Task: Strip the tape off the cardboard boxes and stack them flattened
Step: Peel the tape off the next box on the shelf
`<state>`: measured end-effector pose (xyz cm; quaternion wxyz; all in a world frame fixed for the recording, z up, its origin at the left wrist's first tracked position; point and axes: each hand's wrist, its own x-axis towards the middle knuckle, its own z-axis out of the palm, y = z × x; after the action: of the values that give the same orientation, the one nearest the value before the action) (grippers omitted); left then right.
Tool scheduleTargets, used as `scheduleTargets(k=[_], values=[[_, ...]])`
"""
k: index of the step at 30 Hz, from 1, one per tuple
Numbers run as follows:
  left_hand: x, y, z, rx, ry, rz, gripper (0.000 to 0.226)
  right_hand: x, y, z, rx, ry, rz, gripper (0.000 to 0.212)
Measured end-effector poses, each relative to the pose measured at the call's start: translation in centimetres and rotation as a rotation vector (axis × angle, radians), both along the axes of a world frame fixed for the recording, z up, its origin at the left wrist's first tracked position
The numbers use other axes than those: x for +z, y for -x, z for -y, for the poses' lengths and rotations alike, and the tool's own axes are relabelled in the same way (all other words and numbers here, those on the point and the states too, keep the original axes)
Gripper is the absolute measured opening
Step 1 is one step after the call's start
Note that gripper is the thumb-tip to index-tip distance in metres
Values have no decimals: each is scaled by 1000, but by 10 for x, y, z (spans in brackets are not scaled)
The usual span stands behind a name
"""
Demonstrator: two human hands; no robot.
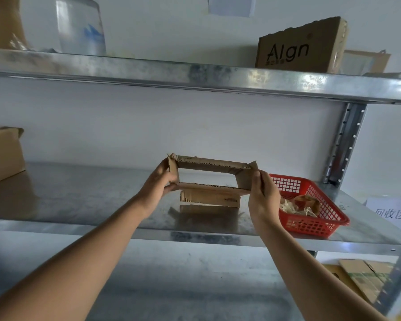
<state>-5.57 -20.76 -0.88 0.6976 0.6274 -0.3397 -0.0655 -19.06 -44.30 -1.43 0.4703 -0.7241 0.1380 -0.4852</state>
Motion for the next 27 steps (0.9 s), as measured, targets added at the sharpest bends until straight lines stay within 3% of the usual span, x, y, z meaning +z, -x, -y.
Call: scheduleTargets(k=[2,4,5,8,13,19,22,27], values=[[-7,-5,-7,-64,-203,160,66,1,-1,4,-7,-60,26,34],[-13,-11,-8,81,-327,310,99,3,-2,5,-1,-102,47,35],[-14,-12,-7,186,-342,376,104,4,-3,5,8,-114,47,34],[-8,-16,-1,403,-299,534,90,8,0,4,39,-128,41,34],[10,-8,7,557,-165,471,71,16,12,4,172,-161,126,26],[30,4,21,634,-55,393,67,12,15,11,411,-177,156,66],[33,7,27,678,-9,325,60,3,15,13,374,26,109,83],[27,7,26,662,-73,299,58,-12,14,12,135,320,-108,81]])
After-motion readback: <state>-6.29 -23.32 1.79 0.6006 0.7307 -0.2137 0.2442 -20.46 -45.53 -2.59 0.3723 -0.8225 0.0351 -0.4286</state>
